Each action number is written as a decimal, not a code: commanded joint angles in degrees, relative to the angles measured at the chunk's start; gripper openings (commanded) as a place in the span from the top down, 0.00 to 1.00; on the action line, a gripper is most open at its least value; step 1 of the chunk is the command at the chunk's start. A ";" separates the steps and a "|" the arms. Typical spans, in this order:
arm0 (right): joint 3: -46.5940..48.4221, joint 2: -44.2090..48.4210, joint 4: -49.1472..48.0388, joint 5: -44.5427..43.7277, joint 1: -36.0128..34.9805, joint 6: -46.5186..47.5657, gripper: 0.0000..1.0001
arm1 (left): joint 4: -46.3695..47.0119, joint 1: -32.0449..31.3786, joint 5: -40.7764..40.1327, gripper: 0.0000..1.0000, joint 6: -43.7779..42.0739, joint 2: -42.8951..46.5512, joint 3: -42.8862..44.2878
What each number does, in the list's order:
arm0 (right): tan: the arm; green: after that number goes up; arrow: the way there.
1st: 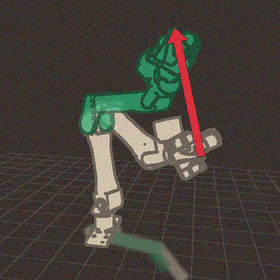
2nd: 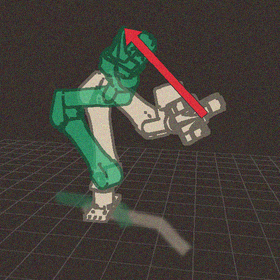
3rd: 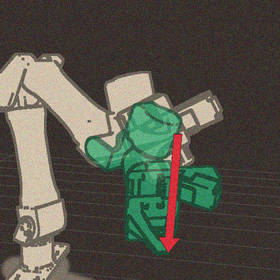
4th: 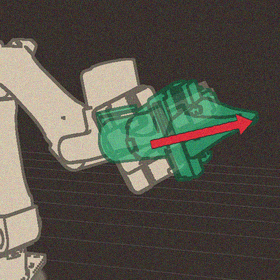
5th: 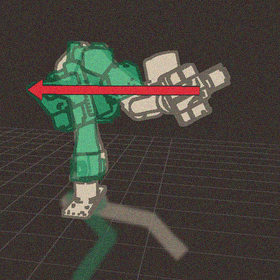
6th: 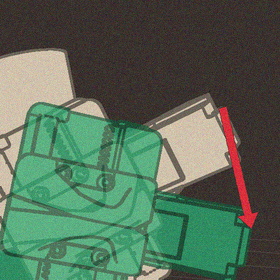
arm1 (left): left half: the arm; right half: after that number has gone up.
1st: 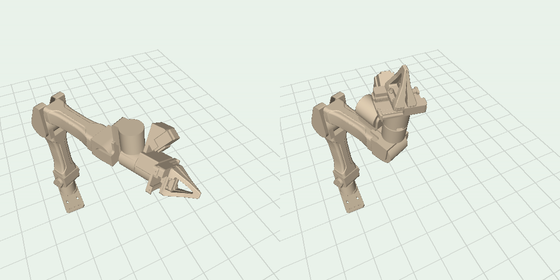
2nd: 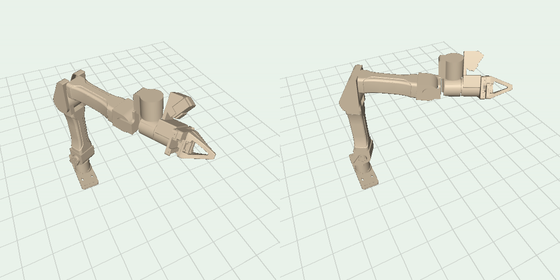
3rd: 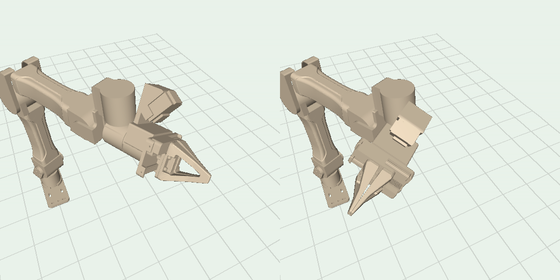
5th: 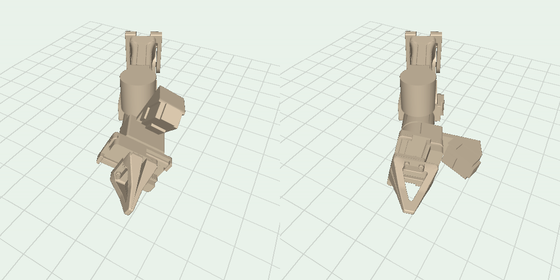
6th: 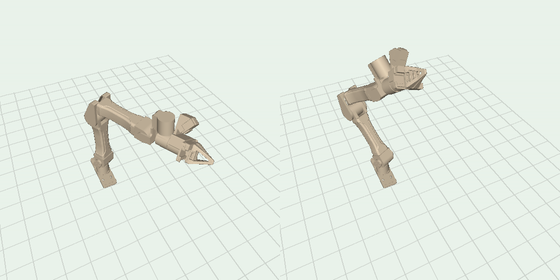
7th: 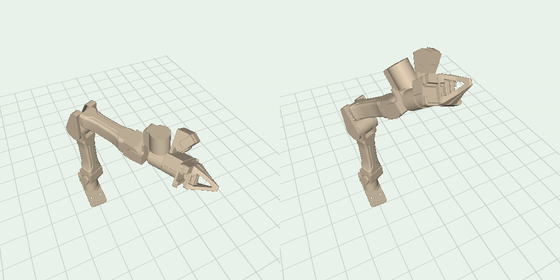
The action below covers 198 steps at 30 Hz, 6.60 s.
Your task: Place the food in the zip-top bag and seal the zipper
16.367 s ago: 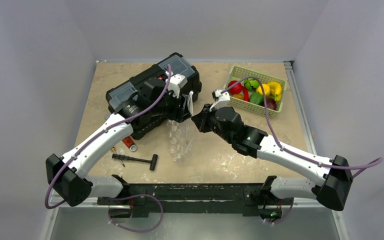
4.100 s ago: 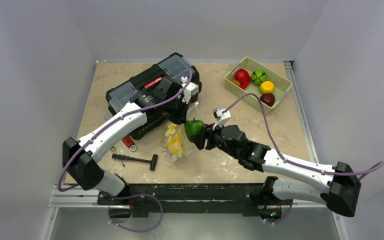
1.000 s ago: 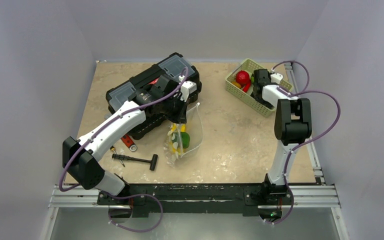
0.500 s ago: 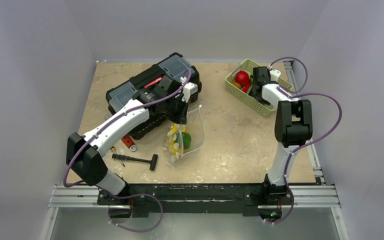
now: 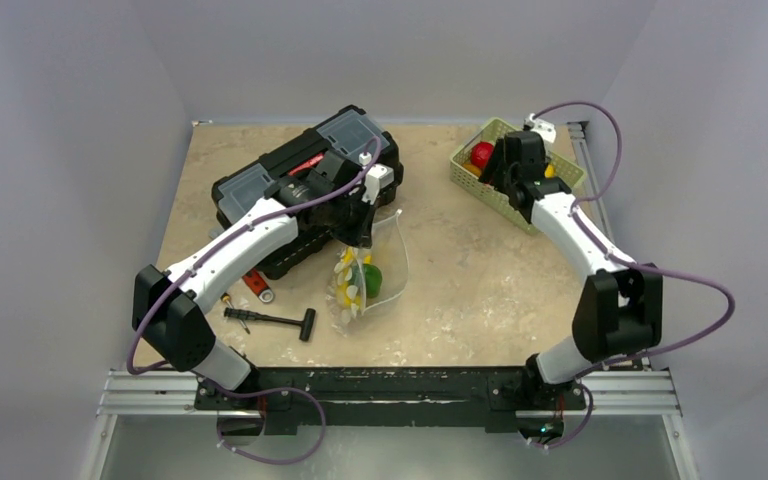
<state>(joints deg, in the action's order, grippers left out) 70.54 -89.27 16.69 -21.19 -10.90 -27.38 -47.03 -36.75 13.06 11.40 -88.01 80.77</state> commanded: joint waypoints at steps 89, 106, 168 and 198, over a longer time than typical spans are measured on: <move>2.09 -6.59 -14.97 11.54 -4.54 -9.05 0.22 | -1.28 0.41 -3.08 1.00 -1.99 -1.86 2.49; 20.90 -25.69 -11.09 8.49 2.64 3.29 0.18 | -1.35 0.45 -1.71 1.00 -1.46 -3.13 3.03; -32.49 33.03 -19.86 21.44 -9.58 -6.08 0.97 | -1.13 0.95 0.83 1.00 -0.79 -2.56 3.61; -20.62 23.86 -12.32 7.01 -44.78 0.49 0.58 | 2.69 -1.60 3.71 1.00 -0.37 7.08 -0.57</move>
<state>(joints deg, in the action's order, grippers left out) 46.24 -66.24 4.03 -8.36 -55.55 -27.33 -47.53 -38.04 14.02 10.48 -83.29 80.64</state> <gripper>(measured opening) 0.670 0.006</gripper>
